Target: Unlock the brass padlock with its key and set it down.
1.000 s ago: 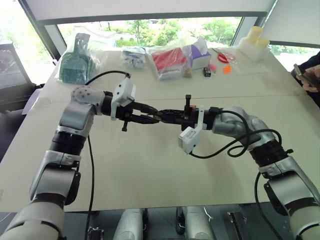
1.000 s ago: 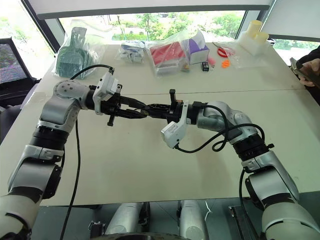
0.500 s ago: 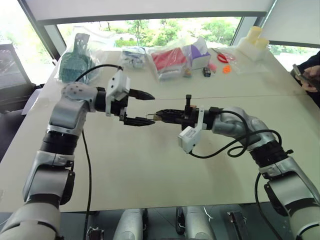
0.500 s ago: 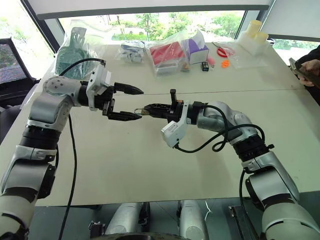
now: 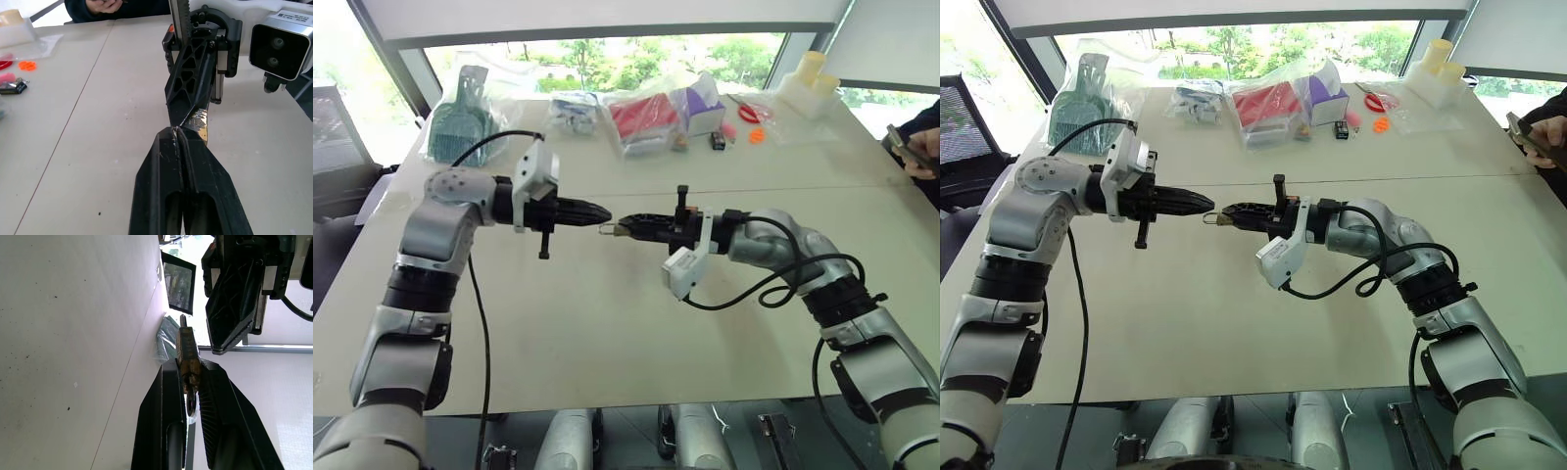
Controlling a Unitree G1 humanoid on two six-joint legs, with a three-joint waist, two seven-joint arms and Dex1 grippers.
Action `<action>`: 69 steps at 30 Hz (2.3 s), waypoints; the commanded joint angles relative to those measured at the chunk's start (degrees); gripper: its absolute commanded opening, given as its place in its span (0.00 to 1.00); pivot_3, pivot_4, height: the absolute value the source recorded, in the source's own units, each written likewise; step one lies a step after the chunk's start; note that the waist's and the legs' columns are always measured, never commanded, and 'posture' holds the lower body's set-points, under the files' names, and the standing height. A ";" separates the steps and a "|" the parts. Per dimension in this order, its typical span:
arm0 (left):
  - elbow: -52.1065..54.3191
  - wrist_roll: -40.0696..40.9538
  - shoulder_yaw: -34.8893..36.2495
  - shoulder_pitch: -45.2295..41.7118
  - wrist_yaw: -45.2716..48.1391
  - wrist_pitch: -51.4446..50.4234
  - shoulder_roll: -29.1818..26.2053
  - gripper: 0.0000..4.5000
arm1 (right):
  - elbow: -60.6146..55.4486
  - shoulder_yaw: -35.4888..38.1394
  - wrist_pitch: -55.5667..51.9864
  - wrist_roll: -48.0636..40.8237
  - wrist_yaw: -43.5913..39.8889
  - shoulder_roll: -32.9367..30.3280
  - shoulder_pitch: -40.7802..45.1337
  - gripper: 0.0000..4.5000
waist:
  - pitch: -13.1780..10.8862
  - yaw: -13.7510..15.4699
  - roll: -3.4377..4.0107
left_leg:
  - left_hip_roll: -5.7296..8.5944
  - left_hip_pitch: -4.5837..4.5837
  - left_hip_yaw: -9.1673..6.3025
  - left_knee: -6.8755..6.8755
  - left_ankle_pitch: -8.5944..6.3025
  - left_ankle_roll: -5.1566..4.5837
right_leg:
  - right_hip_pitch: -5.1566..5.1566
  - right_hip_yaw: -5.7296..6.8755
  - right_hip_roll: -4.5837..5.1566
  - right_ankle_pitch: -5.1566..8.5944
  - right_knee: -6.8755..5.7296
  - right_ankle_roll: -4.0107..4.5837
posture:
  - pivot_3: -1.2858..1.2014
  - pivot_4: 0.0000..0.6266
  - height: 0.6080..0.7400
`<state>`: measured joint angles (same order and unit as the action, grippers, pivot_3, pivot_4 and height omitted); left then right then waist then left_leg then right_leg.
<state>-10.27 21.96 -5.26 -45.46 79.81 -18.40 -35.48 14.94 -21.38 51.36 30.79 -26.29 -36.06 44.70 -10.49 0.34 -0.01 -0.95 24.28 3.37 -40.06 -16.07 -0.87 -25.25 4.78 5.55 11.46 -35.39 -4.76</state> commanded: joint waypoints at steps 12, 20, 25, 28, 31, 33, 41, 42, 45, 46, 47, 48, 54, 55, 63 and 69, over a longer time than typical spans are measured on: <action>1.73 -0.37 -1.02 2.20 1.35 -0.13 -1.18 0.01 | -1.53 1.31 -0.65 -1.20 -0.06 -0.32 0.60 0.00 | 0.00 -0.04 0.00 | 0.00 -0.01 0.00 0.01 0.00 0.00 | 0.00 0.00 0.00 0.00 -0.01 0.00 | 0.52 0.24 1.00; -0.61 -1.56 -0.79 2.02 -0.40 1.37 -0.31 0.01 | -1.88 1.42 -1.04 -1.27 -0.03 -0.32 0.43 0.00 | 0.00 -0.03 0.00 | 0.00 -0.01 0.01 0.00 0.00 0.01 | 0.00 -0.01 0.00 0.00 -0.02 0.00 | 0.52 0.24 1.00; -1.97 -2.68 -0.86 2.03 -1.53 3.03 0.15 0.01 | -2.09 1.41 -1.19 -1.40 -0.12 -0.28 0.33 0.00 | 0.00 -0.01 0.00 | 0.00 -0.01 0.01 0.00 0.00 0.01 | 0.00 -0.01 0.00 0.00 -0.02 0.00 | 0.52 0.24 1.00; -2.55 -3.05 -0.74 1.86 -2.29 3.79 0.54 0.01 | -2.16 1.37 -1.22 -1.42 -0.16 -0.21 0.33 0.00 | 0.00 0.00 0.00 | 0.00 -0.01 0.01 0.00 0.00 0.01 | 0.00 -0.01 0.00 0.00 -0.02 0.00 | 0.52 0.24 1.00; -3.26 -3.24 -0.68 1.74 -2.60 4.51 0.83 0.01 | -2.33 1.34 -1.30 -1.49 -0.29 -0.12 0.28 0.00 | 0.00 -0.02 0.00 | 0.00 -0.01 0.01 0.00 0.00 0.01 | 0.00 -0.01 0.00 0.00 -0.02 0.00 | 0.52 0.24 1.00; -3.89 -3.39 -0.71 1.77 -2.65 5.09 0.95 0.01 | -2.43 1.35 -1.31 -1.54 -0.38 -0.11 0.21 0.00 | 0.00 -0.04 0.00 | 0.00 -0.01 0.01 0.00 0.00 0.01 | 0.00 -0.01 0.00 0.00 -0.02 0.00 | 0.52 0.24 1.00; -2.25 -3.32 -0.58 4.65 -2.30 4.75 -0.46 0.01 | -0.14 1.16 -1.05 -0.72 -0.03 -0.75 -1.10 0.00 | 0.00 -0.06 0.00 | 0.00 -0.02 0.02 0.00 0.00 0.00 | 0.00 -0.01 0.00 0.00 -0.02 0.00 | 0.52 0.24 1.00; -1.82 -3.18 -0.37 5.26 -2.41 4.47 -0.79 0.01 | 0.50 1.11 -0.97 -0.47 0.11 -0.83 -1.27 0.00 | 0.00 -0.07 0.00 | 0.00 -0.02 0.02 0.01 0.00 0.00 | 0.00 -0.01 0.00 0.00 -0.02 0.00 | 0.52 0.24 1.00; -0.52 -2.80 0.21 7.18 -2.96 3.72 -1.64 0.01 | 2.23 0.89 -0.78 0.36 0.39 -1.01 -1.50 0.00 | 0.00 -0.07 0.00 | 0.00 -0.03 0.03 0.01 0.00 0.00 | 0.00 -0.02 0.00 0.00 -0.03 0.00 | 0.52 0.24 1.00; 0.24 -2.51 0.52 8.16 -3.22 3.22 -1.94 0.01 | 3.00 0.78 -0.74 0.79 0.61 -1.02 -1.51 0.00 | 0.00 -0.05 0.00 | -0.01 -0.03 0.02 0.01 0.01 0.01 | 0.00 -0.02 0.00 0.00 -0.04 0.00 | 0.52 0.24 1.00; 1.04 -2.32 0.74 9.16 -3.67 2.64 -2.13 0.01 | 3.99 0.65 -0.87 1.29 0.94 -0.89 -1.49 0.00 | 0.00 -0.08 0.00 | -0.01 -0.03 0.02 0.00 0.01 0.01 | 0.00 -0.02 0.00 0.00 -0.04 0.01 | 0.52 0.24 1.00; 2.02 -2.28 0.87 10.39 -4.15 2.27 -2.37 0.01 | 4.91 0.38 -1.09 1.90 1.18 -0.71 -1.53 0.00 | 0.00 -0.16 0.00 | -0.01 -0.03 0.02 0.01 0.01 0.01 | 0.00 -0.02 0.00 0.00 -0.04 0.01 | 0.52 0.24 1.00; 8.72 -3.17 -0.38 17.09 -6.10 1.74 -3.25 0.01 | 10.60 -1.50 -1.93 5.92 3.82 1.51 -0.85 0.00 | 0.00 -0.27 0.01 | -0.02 -0.08 0.02 0.03 0.01 0.01 | 0.01 -0.05 0.01 0.00 -0.04 0.01 | 0.52 0.24 1.00; 9.56 -3.10 -0.40 17.73 -6.35 1.44 -3.30 0.01 | 11.63 -1.97 -1.97 6.59 4.17 1.84 -0.62 0.00 | 0.00 -0.25 0.01 | -0.02 -0.08 0.02 0.03 0.01 0.01 | 0.00 -0.05 0.00 0.01 -0.05 0.02 | 0.52 0.24 1.00; 12.61 -2.68 0.04 19.59 -7.04 0.07 -4.38 0.00 | 13.30 -4.81 -3.02 6.61 1.44 2.70 -1.43 0.27 | 0.00 -0.25 0.01 | -0.02 -0.10 -0.02 0.04 0.01 0.02 | 0.01 -0.07 0.01 0.01 -0.06 0.02 | 0.52 0.24 1.00; 12.76 -2.43 -0.12 19.21 -7.10 -0.38 -4.44 0.00 | 8.91 -4.15 -6.01 2.05 -4.43 1.39 -3.53 0.97 | 0.00 -0.22 0.01 | -0.02 -0.11 -0.13 0.04 0.01 0.02 | 0.02 -0.07 0.01 0.01 -0.07 0.02 | 0.52 0.24 1.00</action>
<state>0.79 18.73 -6.03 -25.47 72.72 -18.63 -39.34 27.22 -26.39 46.29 35.63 -28.23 -33.82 41.84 -10.49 0.13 0.00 -0.97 24.16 3.24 -40.02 -16.06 -0.85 -25.23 4.71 5.56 11.47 -35.46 -4.74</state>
